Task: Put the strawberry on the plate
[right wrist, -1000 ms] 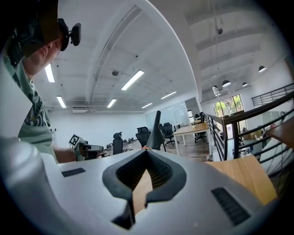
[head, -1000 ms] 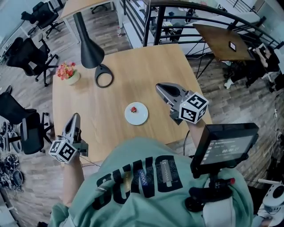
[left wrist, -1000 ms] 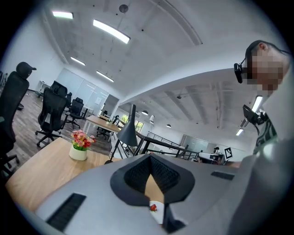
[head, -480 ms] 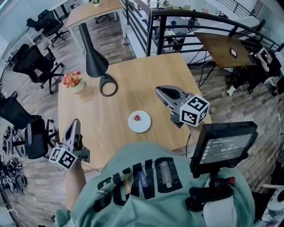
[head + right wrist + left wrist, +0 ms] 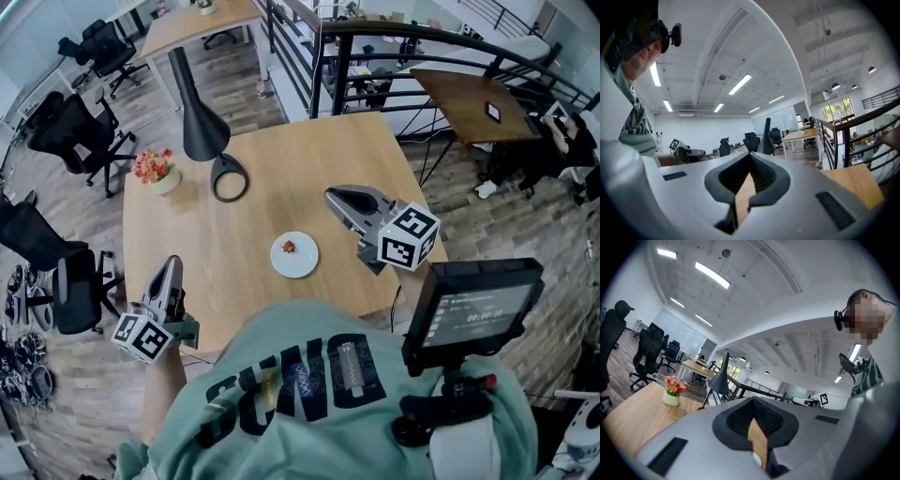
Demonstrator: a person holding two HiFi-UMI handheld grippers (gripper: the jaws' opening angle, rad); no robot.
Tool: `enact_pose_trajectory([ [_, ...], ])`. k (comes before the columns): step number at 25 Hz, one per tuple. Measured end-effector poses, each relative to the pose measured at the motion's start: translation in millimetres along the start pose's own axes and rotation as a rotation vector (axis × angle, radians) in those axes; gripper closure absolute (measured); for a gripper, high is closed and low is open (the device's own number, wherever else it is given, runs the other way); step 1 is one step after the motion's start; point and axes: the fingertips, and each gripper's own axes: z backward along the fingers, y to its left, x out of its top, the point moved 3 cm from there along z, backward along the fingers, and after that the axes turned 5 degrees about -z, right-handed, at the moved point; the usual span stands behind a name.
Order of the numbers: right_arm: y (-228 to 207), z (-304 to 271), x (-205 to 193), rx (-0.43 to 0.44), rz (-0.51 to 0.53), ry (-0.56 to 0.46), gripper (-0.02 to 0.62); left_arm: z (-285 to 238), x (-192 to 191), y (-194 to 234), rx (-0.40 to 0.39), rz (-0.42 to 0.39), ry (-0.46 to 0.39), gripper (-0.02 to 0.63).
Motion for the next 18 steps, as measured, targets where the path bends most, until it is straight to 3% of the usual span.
enact_pose_trajectory([
  [18,11.2,34.1,-2.5,-0.016,-0.026,-0.030,0.592,-4.4,5.9,-26.7,-0.055,-0.022,0.009,0.603],
])
